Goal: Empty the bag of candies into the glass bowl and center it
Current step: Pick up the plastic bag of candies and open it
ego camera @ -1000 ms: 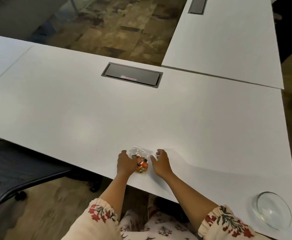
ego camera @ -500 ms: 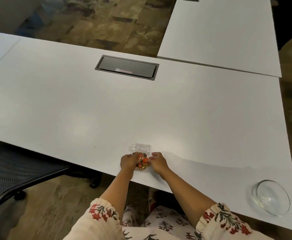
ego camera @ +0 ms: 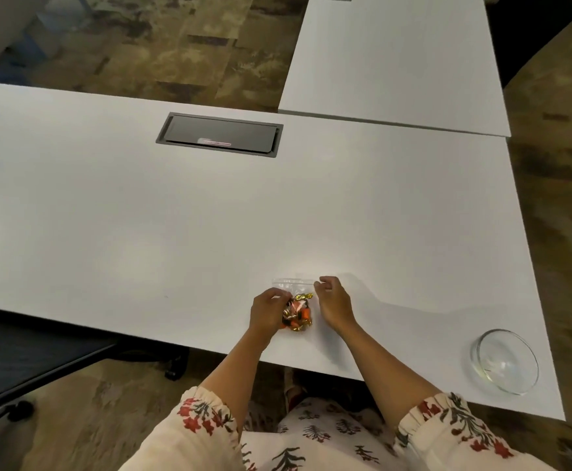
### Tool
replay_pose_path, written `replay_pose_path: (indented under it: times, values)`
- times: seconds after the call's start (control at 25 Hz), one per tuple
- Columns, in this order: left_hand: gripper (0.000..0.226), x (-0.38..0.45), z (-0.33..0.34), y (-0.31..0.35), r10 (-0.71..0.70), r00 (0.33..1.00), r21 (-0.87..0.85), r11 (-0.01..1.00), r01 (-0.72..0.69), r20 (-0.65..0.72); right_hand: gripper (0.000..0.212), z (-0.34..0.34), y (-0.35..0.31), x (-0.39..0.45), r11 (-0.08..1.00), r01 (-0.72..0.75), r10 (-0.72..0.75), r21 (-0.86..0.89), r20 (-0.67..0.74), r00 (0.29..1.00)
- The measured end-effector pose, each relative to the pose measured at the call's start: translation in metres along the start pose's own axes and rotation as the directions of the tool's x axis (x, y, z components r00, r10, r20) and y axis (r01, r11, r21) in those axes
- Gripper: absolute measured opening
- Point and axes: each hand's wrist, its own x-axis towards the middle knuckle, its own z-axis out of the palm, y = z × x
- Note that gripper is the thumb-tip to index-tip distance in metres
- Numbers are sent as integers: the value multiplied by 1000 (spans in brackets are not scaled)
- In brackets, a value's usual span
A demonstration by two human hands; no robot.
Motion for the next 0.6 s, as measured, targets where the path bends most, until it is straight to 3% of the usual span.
replay_pose_path:
  times: [0.12,0.36,0.6]
  values:
    - [12,1,11,11,119,992,66,990,-122,52,28,-26,-10,13,993,118,-117,-16,38,992]
    - [16,0,32,32,220,965,145,960,-240,144,23,-71,-18,23,972,171,-126,-163,255,959]
    - [22,-3,54,48,262,918,166,933,-320,298,22,-104,-20,21,987,146,-124,-64,265,956]
